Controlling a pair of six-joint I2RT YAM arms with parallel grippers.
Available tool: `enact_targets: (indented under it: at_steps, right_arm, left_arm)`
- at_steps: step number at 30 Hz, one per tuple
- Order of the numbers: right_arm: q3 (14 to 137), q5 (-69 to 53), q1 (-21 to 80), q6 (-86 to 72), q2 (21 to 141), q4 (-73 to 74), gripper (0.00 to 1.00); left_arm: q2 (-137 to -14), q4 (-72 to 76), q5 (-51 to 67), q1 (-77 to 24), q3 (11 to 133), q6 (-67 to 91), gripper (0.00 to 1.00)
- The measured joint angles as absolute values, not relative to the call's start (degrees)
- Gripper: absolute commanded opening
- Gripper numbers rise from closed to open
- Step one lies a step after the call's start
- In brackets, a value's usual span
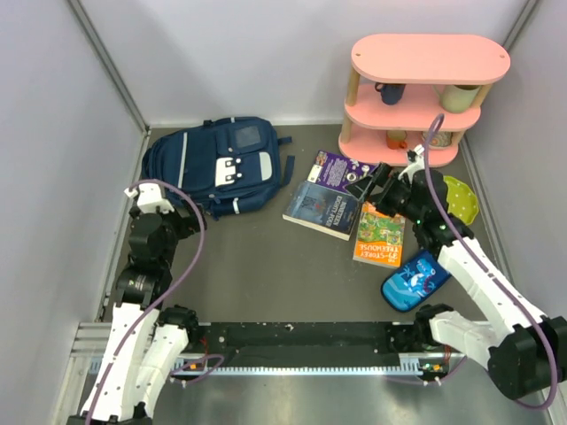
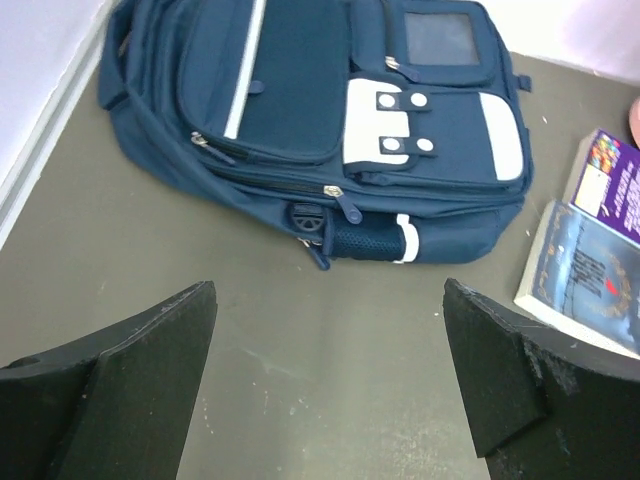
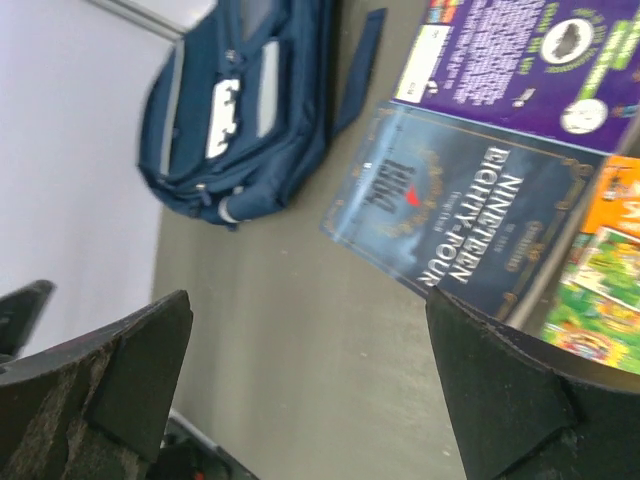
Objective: Pack the student bag
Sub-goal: Unzip the student bag at the center of the board.
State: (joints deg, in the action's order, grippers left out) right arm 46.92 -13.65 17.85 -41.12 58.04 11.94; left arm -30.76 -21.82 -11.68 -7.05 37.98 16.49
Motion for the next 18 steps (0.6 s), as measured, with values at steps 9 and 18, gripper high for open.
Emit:
enact_targets:
  at_steps: [9, 18]
  right_arm:
    - [48.29, -10.74, 24.49, -45.47, 69.08, 7.51, 0.99]
    - [64.01, -4.73, 33.43, -45.76, 83.29, 9.91, 0.93]
  left_arm:
    - [-26.35, -24.29, -7.68, -7.18, 36.53, 16.6, 0.99]
    - [-18.04, -31.09, -14.92, -7.11, 34.98, 22.13, 0.99]
